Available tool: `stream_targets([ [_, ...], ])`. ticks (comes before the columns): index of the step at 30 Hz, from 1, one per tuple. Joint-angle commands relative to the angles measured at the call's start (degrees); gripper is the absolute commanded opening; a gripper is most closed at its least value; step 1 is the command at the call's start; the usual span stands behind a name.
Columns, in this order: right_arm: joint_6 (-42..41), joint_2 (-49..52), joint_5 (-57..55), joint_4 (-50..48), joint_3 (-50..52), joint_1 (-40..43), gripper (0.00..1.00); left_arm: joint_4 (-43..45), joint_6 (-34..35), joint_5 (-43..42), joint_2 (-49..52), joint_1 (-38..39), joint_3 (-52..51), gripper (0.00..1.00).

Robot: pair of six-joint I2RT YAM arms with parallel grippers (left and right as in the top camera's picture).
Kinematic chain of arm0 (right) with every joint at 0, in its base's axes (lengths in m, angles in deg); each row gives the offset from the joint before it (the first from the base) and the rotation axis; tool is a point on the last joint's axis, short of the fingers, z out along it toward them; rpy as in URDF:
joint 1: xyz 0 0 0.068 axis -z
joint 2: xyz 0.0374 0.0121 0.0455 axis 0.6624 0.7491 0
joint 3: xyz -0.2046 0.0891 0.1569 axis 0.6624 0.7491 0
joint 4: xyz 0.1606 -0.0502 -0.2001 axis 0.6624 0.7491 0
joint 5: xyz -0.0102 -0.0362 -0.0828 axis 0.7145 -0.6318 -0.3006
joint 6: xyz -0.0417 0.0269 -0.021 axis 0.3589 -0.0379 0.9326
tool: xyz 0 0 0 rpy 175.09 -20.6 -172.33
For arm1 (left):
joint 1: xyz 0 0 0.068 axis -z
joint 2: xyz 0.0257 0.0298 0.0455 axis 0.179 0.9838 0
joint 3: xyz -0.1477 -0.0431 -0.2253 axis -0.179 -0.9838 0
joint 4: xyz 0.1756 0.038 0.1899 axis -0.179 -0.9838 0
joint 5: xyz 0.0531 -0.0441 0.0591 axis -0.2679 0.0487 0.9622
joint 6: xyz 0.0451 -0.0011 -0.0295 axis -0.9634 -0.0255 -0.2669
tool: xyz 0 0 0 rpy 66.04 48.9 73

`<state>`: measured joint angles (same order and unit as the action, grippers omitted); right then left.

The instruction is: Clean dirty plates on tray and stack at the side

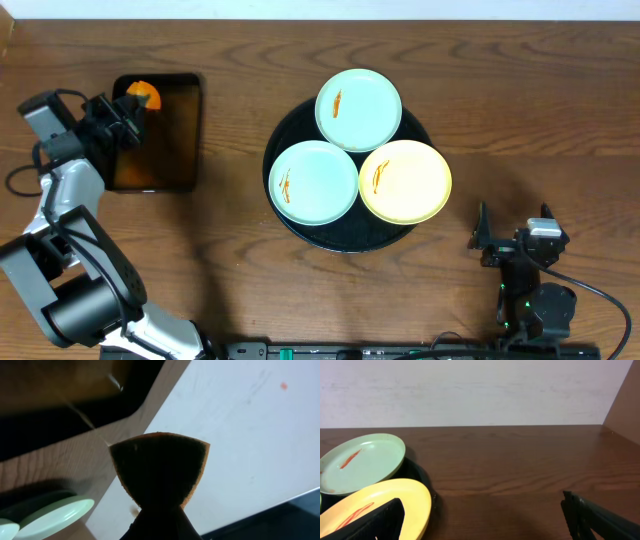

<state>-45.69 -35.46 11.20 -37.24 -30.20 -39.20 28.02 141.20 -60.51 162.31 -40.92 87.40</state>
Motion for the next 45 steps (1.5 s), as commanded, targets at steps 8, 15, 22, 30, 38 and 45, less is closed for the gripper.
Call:
stream_targets([
  [8, 0.6, -0.2, -0.2, 0.2, 0.1, -0.9, 0.99, -6.4, 0.9, 0.7, -0.5, -3.0, 0.4, 0.07],
  [15, 0.6, -0.2, -0.2, 0.2, 0.1, -0.9, 0.99, -6.4, 0.9, 0.7, -0.5, -3.0, 0.4, 0.07],
  [22, 0.6, -0.2, -0.2, 0.2, 0.1, -0.9, 0.99, -6.4, 0.9, 0.7, -0.5, -3.0, 0.4, 0.07],
  [30, 0.6, -0.2, -0.2, 0.2, 0.1, -0.9, 0.99, -6.4, 0.9, 0.7, -0.5, -3.0, 0.4, 0.08],
  [38, 0.6, -0.2, -0.2, 0.2, 0.1, -0.9, 0.99, -6.4, 0.9, 0.8, -0.5, -3.0, 0.4, 0.08],
  [45, 0.6, -0.2, -0.2, 0.2, 0.1, -0.9, 0.99, -6.4, 0.9, 0.8, -0.5, -3.0, 0.4, 0.07],
])
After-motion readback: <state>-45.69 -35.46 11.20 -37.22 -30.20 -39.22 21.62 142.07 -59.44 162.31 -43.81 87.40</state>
